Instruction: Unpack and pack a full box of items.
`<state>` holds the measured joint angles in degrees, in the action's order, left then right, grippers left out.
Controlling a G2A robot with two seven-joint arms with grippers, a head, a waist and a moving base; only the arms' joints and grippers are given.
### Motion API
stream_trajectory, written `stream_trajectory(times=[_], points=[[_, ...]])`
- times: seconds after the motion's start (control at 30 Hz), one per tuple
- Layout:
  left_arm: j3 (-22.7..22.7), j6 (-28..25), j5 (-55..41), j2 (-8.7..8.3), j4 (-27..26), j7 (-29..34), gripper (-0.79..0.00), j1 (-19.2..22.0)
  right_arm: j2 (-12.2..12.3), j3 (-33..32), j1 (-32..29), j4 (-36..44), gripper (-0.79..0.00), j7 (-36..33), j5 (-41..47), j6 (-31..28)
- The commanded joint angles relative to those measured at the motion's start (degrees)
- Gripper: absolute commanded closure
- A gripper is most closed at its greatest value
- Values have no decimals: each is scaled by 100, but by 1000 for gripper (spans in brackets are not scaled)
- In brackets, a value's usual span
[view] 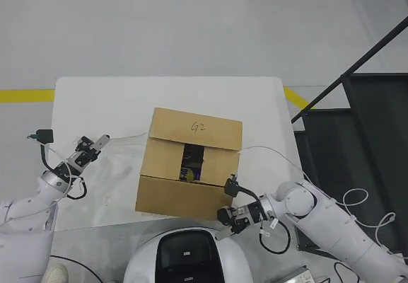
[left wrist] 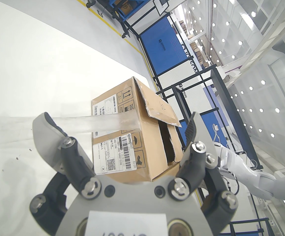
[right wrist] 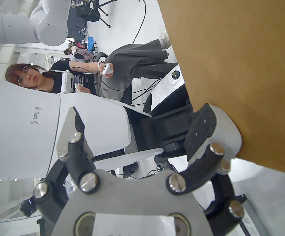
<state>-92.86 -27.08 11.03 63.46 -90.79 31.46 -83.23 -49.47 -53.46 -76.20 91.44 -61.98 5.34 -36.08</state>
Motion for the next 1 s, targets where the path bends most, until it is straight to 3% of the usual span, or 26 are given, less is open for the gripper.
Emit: stream_trajectory(times=[0.0, 0.23, 0.73, 0.83, 0.97], points=[[0, 0, 0, 0, 0, 0, -785, 0, -19, 41, 22, -19, -785, 148, -128, 78], [0, 0, 0, 0, 0, 0, -785, 0, -83, 82, 75, -135, -785, 770, -337, 517], [0, 0, 0, 0, 0, 0, -785, 0, -1, -318, -168, -48, -785, 1082, -395, 563], [0, 0, 0, 0, 0, 0, -785, 0, 46, -416, -285, 72, -785, 727, 57, 236], [0, 0, 0, 0, 0, 0, -785, 0, 135, -775, -399, 69, -785, 272, 1407, -3]])
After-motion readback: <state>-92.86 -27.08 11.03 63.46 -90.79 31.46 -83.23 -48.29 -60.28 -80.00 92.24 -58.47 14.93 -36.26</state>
